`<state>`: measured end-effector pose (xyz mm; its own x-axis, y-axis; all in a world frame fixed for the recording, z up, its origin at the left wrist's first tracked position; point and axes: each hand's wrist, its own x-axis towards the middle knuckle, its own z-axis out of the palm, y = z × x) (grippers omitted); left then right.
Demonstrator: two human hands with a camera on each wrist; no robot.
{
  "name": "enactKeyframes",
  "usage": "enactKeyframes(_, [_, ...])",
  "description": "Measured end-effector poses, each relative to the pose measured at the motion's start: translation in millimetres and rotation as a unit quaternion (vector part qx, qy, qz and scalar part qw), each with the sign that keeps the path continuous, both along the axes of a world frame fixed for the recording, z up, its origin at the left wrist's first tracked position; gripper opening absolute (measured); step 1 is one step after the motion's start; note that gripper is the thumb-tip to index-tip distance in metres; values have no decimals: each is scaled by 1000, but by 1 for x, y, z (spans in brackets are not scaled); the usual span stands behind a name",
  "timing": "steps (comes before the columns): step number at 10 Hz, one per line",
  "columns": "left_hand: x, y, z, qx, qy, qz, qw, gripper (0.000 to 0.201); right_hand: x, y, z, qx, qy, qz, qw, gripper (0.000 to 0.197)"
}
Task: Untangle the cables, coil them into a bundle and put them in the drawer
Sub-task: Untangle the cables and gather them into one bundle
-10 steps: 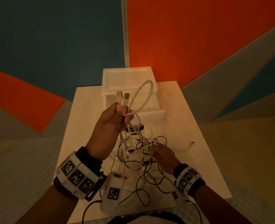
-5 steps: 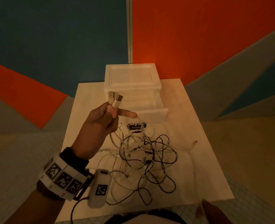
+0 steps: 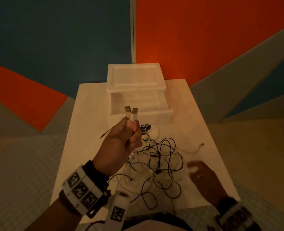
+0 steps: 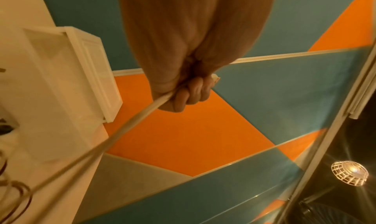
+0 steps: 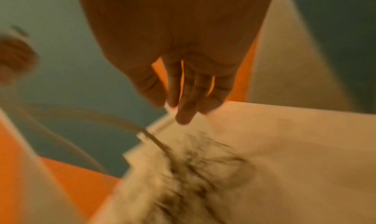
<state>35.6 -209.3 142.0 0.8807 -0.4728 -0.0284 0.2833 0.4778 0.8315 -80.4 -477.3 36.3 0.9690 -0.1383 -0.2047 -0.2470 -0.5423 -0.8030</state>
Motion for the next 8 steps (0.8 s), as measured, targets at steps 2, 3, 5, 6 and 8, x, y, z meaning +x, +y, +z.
enactKeyframes(2, [-4, -1, -6, 9, 20, 22, 1000, 20, 49, 93, 26, 44, 185, 381, 905, 25])
enactKeyframes(3, [-1, 16, -7, 29, 26, 52, 998, 22, 24, 89, -16, -53, 303, 421, 853, 31])
enactKeyframes(5, [-9, 47, -17, 22, 42, 68, 997, 22, -76, 99, -34, -8, 301, 516, 802, 42])
enactKeyframes(6, [-15, 53, -24, 18, 58, 62, 996, 22, -124, 114, -124, -156, 191, 555, 794, 55])
enactKeyframes(8, [-18, 61, -28, 11, 78, 61, 995, 23, 19, 146, -187, -133, 190, 486, 843, 100])
